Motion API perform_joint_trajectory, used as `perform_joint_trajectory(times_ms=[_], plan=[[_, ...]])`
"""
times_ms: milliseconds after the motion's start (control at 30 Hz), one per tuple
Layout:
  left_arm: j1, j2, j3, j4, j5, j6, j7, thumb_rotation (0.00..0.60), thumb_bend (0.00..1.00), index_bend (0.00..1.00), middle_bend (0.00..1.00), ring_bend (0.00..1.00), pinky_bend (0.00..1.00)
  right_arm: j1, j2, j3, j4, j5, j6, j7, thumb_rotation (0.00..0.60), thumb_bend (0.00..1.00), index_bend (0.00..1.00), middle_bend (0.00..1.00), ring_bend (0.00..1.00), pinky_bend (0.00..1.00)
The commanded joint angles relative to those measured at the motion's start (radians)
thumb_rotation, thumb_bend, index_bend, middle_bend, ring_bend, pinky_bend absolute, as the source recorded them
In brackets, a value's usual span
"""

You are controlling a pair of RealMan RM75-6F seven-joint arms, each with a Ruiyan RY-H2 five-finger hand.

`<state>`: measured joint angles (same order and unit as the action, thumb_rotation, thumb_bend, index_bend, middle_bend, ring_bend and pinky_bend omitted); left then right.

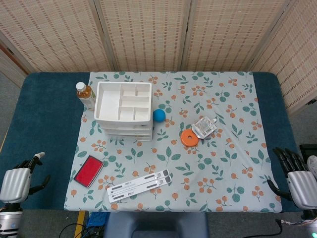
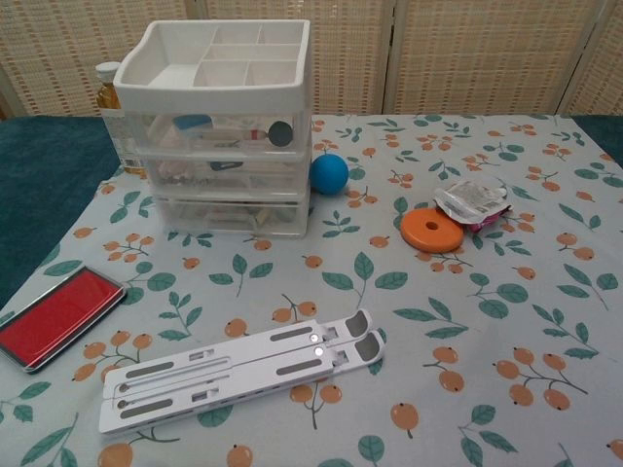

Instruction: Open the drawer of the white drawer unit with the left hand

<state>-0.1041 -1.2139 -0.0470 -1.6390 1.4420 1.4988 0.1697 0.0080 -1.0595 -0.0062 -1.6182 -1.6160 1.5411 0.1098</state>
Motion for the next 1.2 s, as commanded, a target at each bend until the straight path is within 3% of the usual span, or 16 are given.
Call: perform_joint_trajectory(times_ms=[33, 233, 567, 767, 933, 1200], plan=[[0.0, -0.001, -0.002, 0.0, -0.003, -0.002, 0.004, 0.6, 0.29, 0.21, 0.41, 0.38, 0.5, 0.003, 0.003, 0.002, -0.005, 0.0, -0.002, -0.005, 0.6, 0.31, 0.01, 0.06, 0.0, 0.05], [-0.003, 0.004, -0.003, -0.011, -0.002, -0.014, -0.022, 0.6, 0.29, 0.21, 0.41, 0.38, 0.5, 0.004, 0.006, 0.007, -0.013, -0.001, 0.006, -0.005, 0.6, 0.31, 0.01, 0.06, 0.0, 0.05], [-0.077, -0.018, -0.02, -0.043, 0.073, -0.087, -0.23, 0.6, 0.29, 0.23, 0.41, 0.42, 0.53, 0.007, 0.015, 0.022, -0.013, 0.007, 0.018, 0.007, 0.6, 0.31, 0.01, 0.06, 0.0, 0.05], [-0.155, -0.056, -0.04, -0.074, 0.09, -0.18, -0.403, 0.6, 0.29, 0.27, 0.48, 0.5, 0.66, 0.006, 0.017, 0.027, -0.009, 0.016, 0.02, 0.014, 0.6, 0.31, 0.01, 0.06, 0.0, 0.05], [-0.225, -0.097, -0.05, -0.073, 0.105, -0.262, -0.522, 0.6, 0.29, 0.29, 0.58, 0.61, 0.84, 0.005, 0.022, 0.03, -0.006, 0.02, 0.022, 0.022, 0.6, 0.31, 0.01, 0.06, 0.0, 0.05], [-0.343, -0.214, -0.064, -0.055, 0.035, -0.447, -0.683, 0.6, 0.29, 0.3, 0.72, 0.77, 1.0, 0.009, 0.024, 0.034, -0.004, 0.025, 0.017, 0.029, 0.6, 0.31, 0.01, 0.06, 0.0, 0.05]])
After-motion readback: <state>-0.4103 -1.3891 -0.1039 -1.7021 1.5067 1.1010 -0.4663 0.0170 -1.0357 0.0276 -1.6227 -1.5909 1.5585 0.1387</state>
